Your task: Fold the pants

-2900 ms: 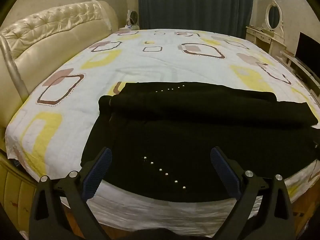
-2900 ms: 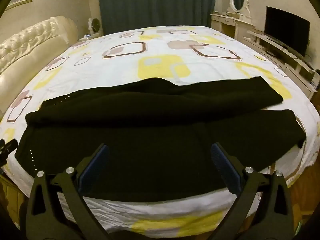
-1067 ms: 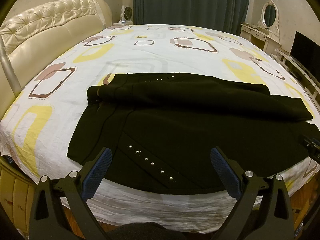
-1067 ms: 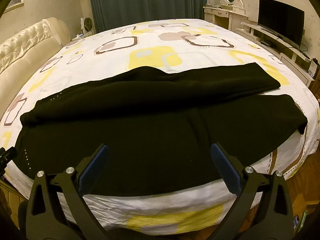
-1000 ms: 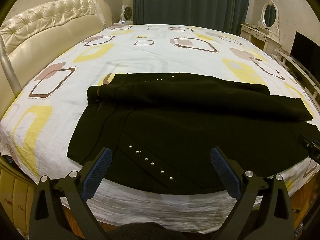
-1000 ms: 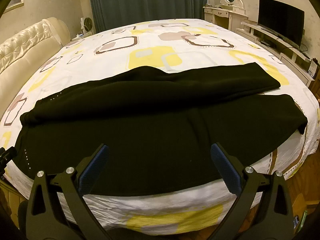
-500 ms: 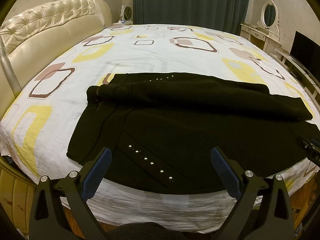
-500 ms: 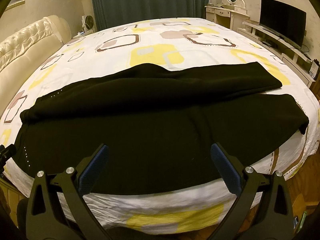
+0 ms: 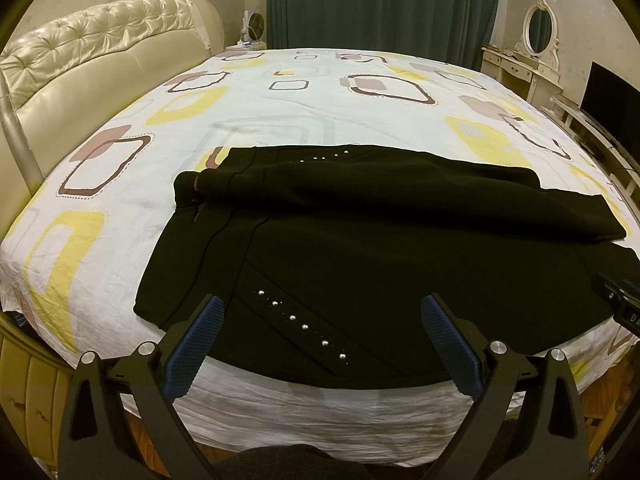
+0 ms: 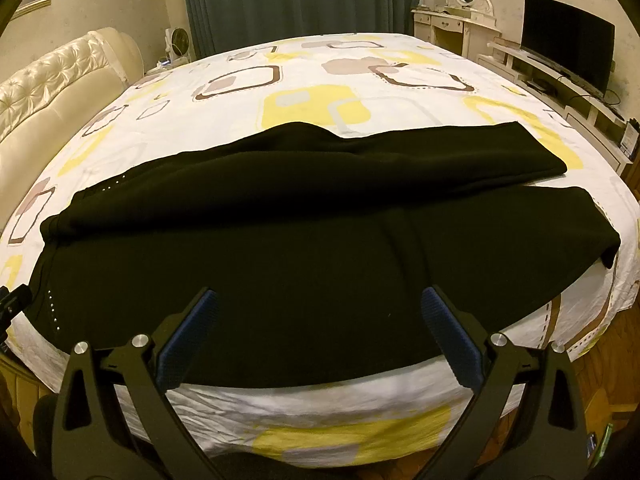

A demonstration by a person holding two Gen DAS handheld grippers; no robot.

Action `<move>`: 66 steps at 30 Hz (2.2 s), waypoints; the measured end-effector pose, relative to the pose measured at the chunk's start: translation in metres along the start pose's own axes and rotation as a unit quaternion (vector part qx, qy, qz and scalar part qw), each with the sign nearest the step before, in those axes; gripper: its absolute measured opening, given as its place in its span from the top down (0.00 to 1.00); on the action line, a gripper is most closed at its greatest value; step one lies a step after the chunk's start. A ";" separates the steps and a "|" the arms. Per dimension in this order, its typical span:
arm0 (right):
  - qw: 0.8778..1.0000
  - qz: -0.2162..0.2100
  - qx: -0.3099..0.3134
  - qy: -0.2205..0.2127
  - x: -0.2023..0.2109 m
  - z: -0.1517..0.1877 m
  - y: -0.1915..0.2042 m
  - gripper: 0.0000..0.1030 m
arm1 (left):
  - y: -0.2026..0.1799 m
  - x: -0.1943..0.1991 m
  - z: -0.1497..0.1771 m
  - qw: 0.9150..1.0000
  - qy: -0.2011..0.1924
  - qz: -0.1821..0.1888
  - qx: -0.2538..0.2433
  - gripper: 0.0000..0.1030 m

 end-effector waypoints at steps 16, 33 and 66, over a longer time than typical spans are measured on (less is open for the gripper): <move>1.000 -0.003 0.002 0.007 -0.004 0.004 0.005 0.02 | 0.001 -0.001 0.002 1.000 0.001 0.000 0.000 0.04; 0.986 -0.156 0.032 0.058 -0.015 -0.038 0.034 0.02 | 0.033 -0.005 -0.031 0.994 -0.017 0.102 -0.021 0.04; 0.909 -0.206 0.231 0.279 -0.195 -0.098 0.131 0.87 | 0.141 -0.205 -0.086 0.956 0.131 0.257 -0.061 0.37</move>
Point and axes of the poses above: each gripper's, at about its wrist camera, not at the fingertips, and x roughly against the way its jaws point, y to its left, z to its underside, the point moved 10 cm from there along -x, roughly the way its jaws point, and after that the axes turned 13 degrees about -x, right-handed, at the moved point
